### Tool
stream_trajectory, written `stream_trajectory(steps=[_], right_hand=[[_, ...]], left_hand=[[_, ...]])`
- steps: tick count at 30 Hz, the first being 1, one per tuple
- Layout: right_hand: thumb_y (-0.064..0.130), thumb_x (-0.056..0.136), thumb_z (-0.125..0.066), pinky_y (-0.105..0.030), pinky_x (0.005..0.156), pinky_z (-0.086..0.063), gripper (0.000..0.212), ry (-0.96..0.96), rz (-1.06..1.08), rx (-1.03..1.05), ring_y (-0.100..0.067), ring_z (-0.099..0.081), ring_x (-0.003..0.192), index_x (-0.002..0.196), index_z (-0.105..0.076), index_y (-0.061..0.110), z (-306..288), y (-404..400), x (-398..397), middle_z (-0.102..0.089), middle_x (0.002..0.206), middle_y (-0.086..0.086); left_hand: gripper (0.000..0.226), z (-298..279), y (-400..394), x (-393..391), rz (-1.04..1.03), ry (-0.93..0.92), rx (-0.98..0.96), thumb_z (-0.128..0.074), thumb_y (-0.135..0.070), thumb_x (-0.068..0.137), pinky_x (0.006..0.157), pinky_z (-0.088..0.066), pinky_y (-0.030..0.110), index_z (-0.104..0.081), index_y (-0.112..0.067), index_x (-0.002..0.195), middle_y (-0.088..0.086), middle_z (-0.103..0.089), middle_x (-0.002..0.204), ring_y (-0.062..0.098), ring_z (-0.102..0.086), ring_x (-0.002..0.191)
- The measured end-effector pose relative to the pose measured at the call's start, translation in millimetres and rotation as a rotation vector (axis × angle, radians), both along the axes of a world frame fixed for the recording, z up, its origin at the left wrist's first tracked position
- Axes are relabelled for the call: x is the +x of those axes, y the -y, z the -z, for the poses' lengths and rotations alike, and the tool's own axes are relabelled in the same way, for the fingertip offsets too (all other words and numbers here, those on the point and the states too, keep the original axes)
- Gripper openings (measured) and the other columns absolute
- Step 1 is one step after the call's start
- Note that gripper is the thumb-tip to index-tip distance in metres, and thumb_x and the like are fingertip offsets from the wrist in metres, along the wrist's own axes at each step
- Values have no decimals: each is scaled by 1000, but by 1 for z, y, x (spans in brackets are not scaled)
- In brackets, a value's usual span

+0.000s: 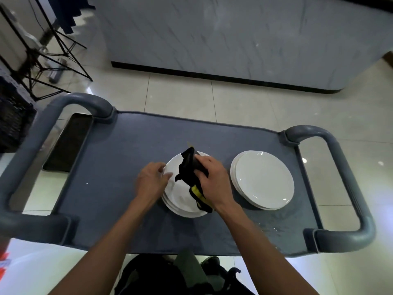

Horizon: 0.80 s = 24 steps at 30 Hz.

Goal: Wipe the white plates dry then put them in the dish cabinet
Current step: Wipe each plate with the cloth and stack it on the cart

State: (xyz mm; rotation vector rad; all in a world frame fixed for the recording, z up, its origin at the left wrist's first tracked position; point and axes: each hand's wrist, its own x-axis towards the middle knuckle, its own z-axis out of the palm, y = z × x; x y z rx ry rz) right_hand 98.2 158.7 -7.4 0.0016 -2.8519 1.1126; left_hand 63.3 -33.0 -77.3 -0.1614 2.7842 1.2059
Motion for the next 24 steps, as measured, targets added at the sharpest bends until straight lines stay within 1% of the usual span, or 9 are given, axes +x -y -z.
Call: stream_trajectory(steps=[3, 5, 7, 9, 13, 16, 20, 24], right_hand=[[13, 90, -65, -36, 102, -45, 40, 34, 57, 22, -20, -58, 114, 130, -65, 18, 7, 4, -1, -67, 123, 0], [16, 92, -65, -38, 105, -44, 40, 63, 95, 35, -20, -56, 118, 132, -63, 19, 11, 7, -3, -65, 127, -1], [19, 92, -66, -36, 107, -42, 43, 87, 123, 59, -21, -54, 121, 135, -61, 19, 15, 9, -5, -63, 130, -1], [23, 93, -66, -34, 108, -40, 45, 109, 130, 85, -20, -52, 122, 137, -60, 21, 19, 12, -5, -62, 131, -1], [27, 95, -64, -32, 107, -37, 45, 152, 96, 138, -22, -49, 122, 139, -57, 21, 27, 14, -2, -59, 134, -1], [27, 97, -60, -33, 108, -35, 45, 171, 61, 183, -23, -47, 126, 141, -54, 21, 30, 12, 3, -56, 139, 0], [35, 97, -59, -39, 113, -34, 53, 194, 36, 226, -22, -38, 138, 148, -47, 25, 36, 9, 17, -44, 153, 2], [36, 97, -60, -40, 118, -28, 62, 219, 25, 228, -22, -32, 143, 154, -36, 28, 42, 12, 25, -31, 161, 2]], left_hand=[[29, 1, -2, -3, 12, 11, 8, -79, -36, 79, 82, -50, 37, -71, -22, 103, -2, -64, 98, 21, -61, 90], [30, 2, -2, -4, 15, 18, -27, -80, -39, 77, 74, -46, 32, -70, -24, 102, -5, -62, 98, 19, -61, 88], [30, 3, -1, -4, 18, 22, -67, -80, -39, 77, 70, -39, 29, -69, -26, 102, -7, -61, 99, 17, -59, 87], [30, 3, -2, -5, 20, 28, -75, -80, -38, 77, 69, -37, 28, -68, -25, 101, -8, -60, 98, 16, -58, 86], [26, 4, -5, -10, 10, 43, -57, -80, -32, 75, 73, -46, 33, -66, -23, 95, -6, -60, 97, 20, -61, 88], [24, 6, -5, -13, 20, 49, -50, -80, -31, 74, 75, -48, 35, -65, -24, 92, -5, -60, 95, 21, -61, 87], [23, 6, -5, -15, 7, 70, -34, -80, -31, 73, 74, -49, 35, -64, -27, 88, -7, -61, 92, 19, -61, 84], [21, 4, -7, -16, -27, 128, 9, -80, -30, 73, 73, -50, 33, -64, -29, 87, -9, -64, 88, 16, -62, 83]])
